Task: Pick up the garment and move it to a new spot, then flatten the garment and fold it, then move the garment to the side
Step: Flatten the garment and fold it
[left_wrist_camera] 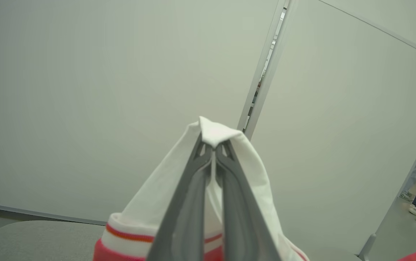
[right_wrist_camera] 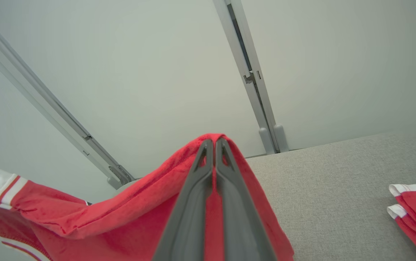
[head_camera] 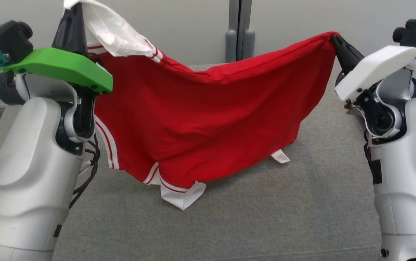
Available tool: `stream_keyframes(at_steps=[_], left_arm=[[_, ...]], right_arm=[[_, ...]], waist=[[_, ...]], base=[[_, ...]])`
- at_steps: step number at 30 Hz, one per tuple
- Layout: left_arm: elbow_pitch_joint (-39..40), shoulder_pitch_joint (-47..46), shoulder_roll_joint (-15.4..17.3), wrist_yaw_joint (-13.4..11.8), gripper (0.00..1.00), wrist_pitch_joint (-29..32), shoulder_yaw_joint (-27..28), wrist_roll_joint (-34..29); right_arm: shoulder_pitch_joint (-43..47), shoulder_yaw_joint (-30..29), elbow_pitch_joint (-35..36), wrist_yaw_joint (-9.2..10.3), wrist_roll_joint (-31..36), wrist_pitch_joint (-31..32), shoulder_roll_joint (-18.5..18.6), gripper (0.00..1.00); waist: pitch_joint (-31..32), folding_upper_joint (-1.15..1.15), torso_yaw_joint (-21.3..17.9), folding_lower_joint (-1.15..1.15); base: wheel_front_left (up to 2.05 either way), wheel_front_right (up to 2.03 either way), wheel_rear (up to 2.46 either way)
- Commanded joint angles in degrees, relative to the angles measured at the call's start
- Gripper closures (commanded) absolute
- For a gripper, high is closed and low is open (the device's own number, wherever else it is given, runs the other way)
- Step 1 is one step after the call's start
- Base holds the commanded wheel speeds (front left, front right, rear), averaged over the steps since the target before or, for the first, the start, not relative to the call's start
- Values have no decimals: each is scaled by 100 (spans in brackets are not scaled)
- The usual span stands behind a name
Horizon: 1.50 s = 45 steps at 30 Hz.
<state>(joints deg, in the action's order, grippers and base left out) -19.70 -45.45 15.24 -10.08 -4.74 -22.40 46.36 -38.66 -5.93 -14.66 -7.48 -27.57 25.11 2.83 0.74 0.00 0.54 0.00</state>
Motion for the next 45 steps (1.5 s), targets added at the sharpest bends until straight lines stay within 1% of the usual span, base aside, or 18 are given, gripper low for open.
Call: stream_keyframes(at_steps=[1,3,5,9,12,20,26,31,33,36,37,39,42,44,45], left_arm=[[-150,-278,-21,35,100,25,6,-29],[-405,-578,-53,71,100,43,-47,-91],[-565,-787,-96,133,100,45,-41,-58],[-834,-1152,-56,197,100,-12,5,-92],[-973,-1423,-59,230,100,-56,5,-144],[-1147,-1939,-95,287,100,-139,-1,-204],[-1303,-2290,-107,305,100,-198,-34,-263],[-1515,-2574,-127,409,100,-245,-66,-286],[-1545,-2743,-129,496,100,-435,-39,-322],[-1696,-2883,-249,521,100,-722,201,-136],[-1744,-2964,-268,500,100,-792,274,-135],[-1854,-3146,-333,536,100,-907,359,-139],[-1993,-3335,-373,521,100,-1014,464,-326],[-1971,-3448,-404,432,100,-1047,593,-472],[-1846,-3537,-384,390,100,-1054,681,-676]], right_arm=[[-280,-9,-243,-2,37,-56,15,100],[-695,-18,-642,-2,101,-122,15,100],[-991,4,-872,-2,157,-197,17,100],[-1485,77,-1325,-2,161,-432,17,100],[-1797,93,-1577,-2,47,-624,15,100],[-2305,245,-2027,-2,-191,-834,14,100],[-2687,303,-2316,-2,-336,-974,13,100],[-3080,344,-2617,-2,-339,-1152,15,100],[-3303,322,-2757,-2,-401,-1289,15,100],[-3711,230,-3119,-2,-371,-1696,14,100],[-3871,178,-3280,-2,-428,-1870,16,100],[-4185,182,-3594,-2,-607,-2228,10,100],[-4592,222,-4085,-2,-805,-2919,17,100],[-4817,317,-4379,-2,-941,-3364,16,100],[-4939,348,-4505,-2,-994,-3579,18,100]], waist=[[-32,0,-50,0],[-109,0,-105,0],[-192,0,-151,0],[-323,0,-272,0],[-445,0,-315,0],[-830,0,-367,0],[-1351,0,-348,0],[-1761,0,-326,0],[-1918,0,-325,0],[-2140,0,-383,0],[-2201,0,-396,0],[-2290,0,-409,0],[-2287,0,-437,0],[-2231,0,-457,0],[-2215,0,-455,0]], base=[[0,0,0],[0,0,0],[0,0,0],[0,0,0],[0,0,0],[0,0,0],[0,0,0],[0,0,0],[0,0,0],[0,0,0],[0,0,0],[0,0,0],[0,0,0],[0,0,0],[0,0,0]])
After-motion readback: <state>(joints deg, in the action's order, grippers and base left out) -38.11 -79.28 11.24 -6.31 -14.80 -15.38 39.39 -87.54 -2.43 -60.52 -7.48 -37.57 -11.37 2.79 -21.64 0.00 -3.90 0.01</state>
